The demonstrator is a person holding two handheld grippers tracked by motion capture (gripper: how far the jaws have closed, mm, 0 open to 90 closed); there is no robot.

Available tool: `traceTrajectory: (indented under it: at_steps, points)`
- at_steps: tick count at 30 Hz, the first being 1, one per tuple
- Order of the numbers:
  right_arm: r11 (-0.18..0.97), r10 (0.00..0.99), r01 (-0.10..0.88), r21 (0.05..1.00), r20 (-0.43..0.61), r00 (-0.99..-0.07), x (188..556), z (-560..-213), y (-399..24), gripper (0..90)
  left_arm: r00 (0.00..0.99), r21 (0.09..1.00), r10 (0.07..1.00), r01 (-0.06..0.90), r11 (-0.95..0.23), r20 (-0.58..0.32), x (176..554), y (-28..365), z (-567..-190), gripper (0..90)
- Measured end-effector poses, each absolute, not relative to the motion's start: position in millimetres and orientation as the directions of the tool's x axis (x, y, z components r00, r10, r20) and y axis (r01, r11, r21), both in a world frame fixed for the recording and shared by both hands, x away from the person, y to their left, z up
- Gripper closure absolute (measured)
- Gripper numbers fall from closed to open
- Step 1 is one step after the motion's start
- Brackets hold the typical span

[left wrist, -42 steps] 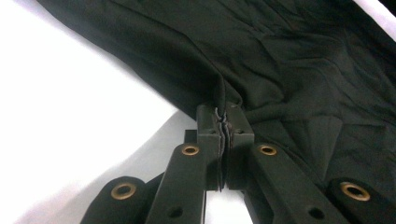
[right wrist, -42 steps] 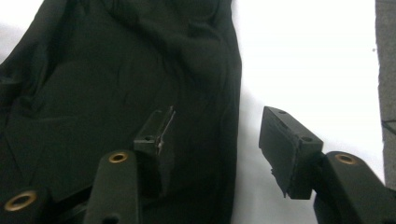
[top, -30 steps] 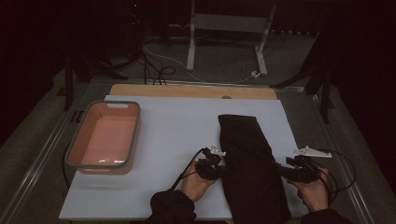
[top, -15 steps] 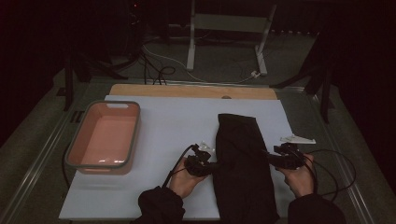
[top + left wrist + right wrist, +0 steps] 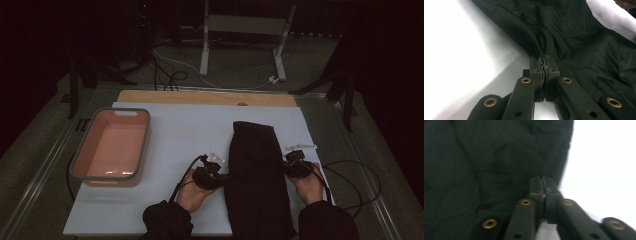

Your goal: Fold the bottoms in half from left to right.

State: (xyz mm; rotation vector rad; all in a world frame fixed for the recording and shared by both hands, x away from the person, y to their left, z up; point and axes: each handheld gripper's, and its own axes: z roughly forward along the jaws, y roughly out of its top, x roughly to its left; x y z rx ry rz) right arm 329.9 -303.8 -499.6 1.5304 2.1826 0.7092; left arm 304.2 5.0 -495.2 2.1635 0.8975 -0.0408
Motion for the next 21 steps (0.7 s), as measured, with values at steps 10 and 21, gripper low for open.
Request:
traceTrajectory:
  at_steps: [10, 21]
  points:
    - [0.207, 0.948, 0.722, 0.660, 0.049, -0.316, 327.3, -487.5, -310.3, 53.9, 0.750, 0.663, 0.588, 0.609, -0.435, -0.302, 301.7, 17.3, -492.2, 88.7]
    - [0.137, 0.931, 0.674, 0.726, 0.139, -0.339, 332.1, -471.1, -300.7, 25.5, 0.747, 0.667, 0.590, 0.611, -0.426, -0.307, 299.1, 30.3, -490.5, 88.5]
